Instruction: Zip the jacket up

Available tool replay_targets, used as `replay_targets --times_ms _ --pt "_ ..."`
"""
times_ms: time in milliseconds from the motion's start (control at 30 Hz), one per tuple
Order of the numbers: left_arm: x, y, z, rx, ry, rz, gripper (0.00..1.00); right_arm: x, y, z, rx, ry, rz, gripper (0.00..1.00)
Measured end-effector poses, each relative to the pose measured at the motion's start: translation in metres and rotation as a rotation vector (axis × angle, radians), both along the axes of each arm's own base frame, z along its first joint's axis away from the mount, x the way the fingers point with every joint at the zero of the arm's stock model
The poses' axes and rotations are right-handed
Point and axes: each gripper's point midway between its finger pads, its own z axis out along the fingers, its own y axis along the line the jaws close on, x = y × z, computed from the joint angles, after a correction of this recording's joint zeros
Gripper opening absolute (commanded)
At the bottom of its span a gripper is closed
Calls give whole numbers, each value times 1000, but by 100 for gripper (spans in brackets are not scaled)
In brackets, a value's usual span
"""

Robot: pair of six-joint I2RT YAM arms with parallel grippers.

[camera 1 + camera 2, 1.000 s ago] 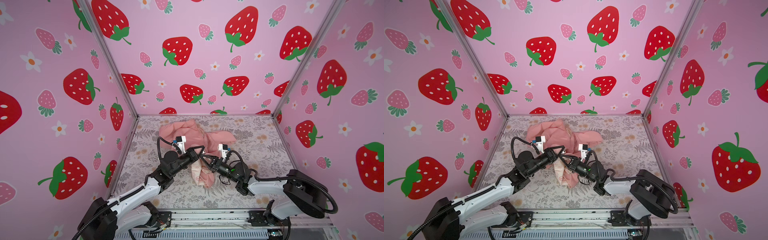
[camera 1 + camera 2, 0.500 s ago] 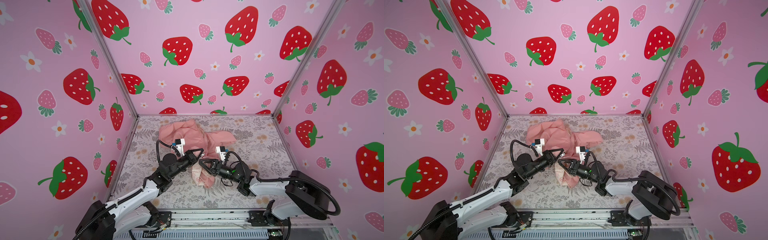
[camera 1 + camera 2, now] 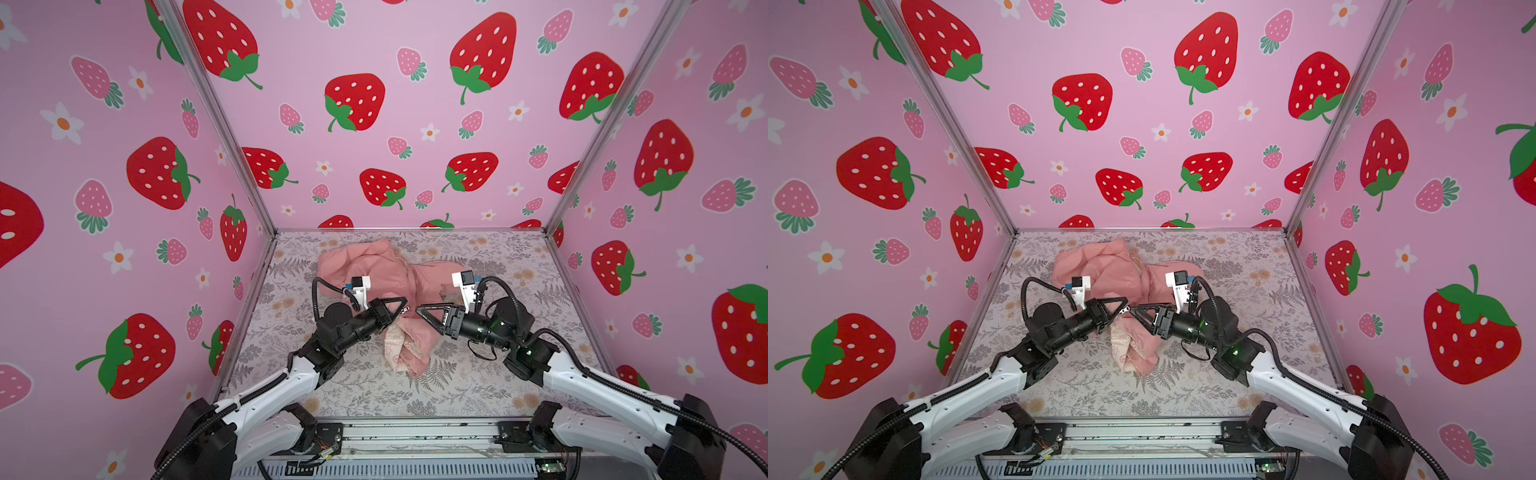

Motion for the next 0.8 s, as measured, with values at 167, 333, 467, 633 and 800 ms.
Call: replay_targets --times_ms 167,333,467,633,800 --pt "0 -6 2 -15 22 -28 0 19 16 -27 -129 -14 11 35" --pt "0 -7 7 -25 23 -35 0 23 15 -51 -204 14 19 36" --pt "-1 -6 10 -29 19 -35 0 23 14 -50 -200 8 20 34" --pt "-1 -6 10 -30 19 -35 0 20 15 -50 -185 12 38 28" --pt "-1 -6 10 -30 19 -35 0 18 17 -46 -164 12 51 26"
